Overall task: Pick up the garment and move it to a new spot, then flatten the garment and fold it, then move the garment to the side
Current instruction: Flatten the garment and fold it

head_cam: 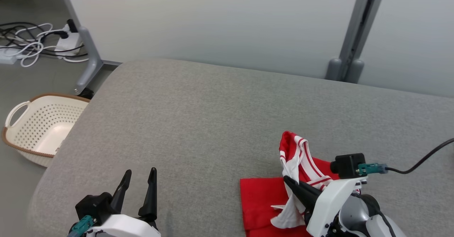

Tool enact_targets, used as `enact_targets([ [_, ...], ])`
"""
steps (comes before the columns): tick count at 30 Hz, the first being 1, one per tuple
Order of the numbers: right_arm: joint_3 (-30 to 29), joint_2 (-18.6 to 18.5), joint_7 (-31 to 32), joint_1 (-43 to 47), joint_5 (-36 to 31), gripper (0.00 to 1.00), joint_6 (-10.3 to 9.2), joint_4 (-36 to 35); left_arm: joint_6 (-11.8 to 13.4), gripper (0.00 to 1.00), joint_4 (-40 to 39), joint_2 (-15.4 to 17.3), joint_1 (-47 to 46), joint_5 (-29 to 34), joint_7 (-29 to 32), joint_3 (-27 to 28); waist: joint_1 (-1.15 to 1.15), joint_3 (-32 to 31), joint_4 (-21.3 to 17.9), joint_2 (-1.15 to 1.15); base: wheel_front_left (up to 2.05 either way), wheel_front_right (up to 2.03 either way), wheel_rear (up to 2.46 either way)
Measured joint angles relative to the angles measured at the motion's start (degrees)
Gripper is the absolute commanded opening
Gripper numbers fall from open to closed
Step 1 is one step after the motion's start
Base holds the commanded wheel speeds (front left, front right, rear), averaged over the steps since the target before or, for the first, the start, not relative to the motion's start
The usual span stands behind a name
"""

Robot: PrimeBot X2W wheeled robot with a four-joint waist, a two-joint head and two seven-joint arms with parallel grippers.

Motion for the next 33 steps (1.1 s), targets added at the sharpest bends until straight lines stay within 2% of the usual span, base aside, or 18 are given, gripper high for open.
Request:
enact_targets([
  [13, 3.9, 1.5, 0.3, -0.7, 0.0, 0.00, 0.00, 5.9, 0.0, 1.00, 0.3, 0.4, -0.1, -0.2, 0.1, -0.3, 0.00, 0.4, 3.3, 0.00, 0.00, 0.00, 0.00],
  [16, 5.4, 1.7, -0.1, -1.3, 0.2, 0.24, 0.00, 6.8, 0.2, 1.00, 0.3, 0.4, -0.1, -0.4, 0.1, -0.1, 0.00, 0.6, 2.9, 0.00, 0.00, 0.00, 0.00],
  [17, 5.7, 1.7, -0.4, -1.5, 0.7, 0.45, 0.00, 7.0, 0.2, 1.00, 0.3, 0.4, -0.1, -0.4, 0.1, 0.0, 0.00, 0.7, 2.7, 0.00, 0.00, 0.00, 0.00],
  [18, 6.3, 1.8, -0.7, -1.8, 1.0, 0.95, 0.00, 7.2, 0.2, 1.00, 0.3, 0.4, -0.2, -0.4, 0.1, 0.0, 0.00, 0.7, 2.5, 0.00, 0.00, 0.00, 0.00],
  [19, 6.9, 1.9, -0.8, -1.9, 1.4, 1.00, 0.00, 7.5, 0.2, 1.00, 0.4, 0.4, -0.2, -0.4, 0.1, 0.0, 0.00, 0.8, 2.3, 0.00, 0.00, 0.00, 0.00],
  [23, 7.9, 2.0, -3.0, -2.4, 3.1, 1.00, 0.00, 7.6, 0.2, 1.00, 0.5, 0.3, -0.3, -0.4, 0.1, 0.0, 0.00, 0.8, 1.3, 0.00, 0.00, 0.00, 0.00],
  [28, 7.4, 1.6, -6.4, -3.8, 6.8, 1.00, 0.00, 3.0, 0.3, 1.00, 0.6, 0.6, -0.3, -0.5, 0.1, 0.5, 0.00, 0.6, -0.5, 0.00, 0.00, 0.00, 0.00],
  [33, 3.8, -1.5, -8.6, -3.7, 9.6, 1.00, 0.00, -3.8, 0.8, 1.00, 0.2, 0.6, -0.2, -0.5, 0.0, 0.7, 0.00, 0.1, -2.4, 0.00, 0.00, 0.00, 0.00],
])
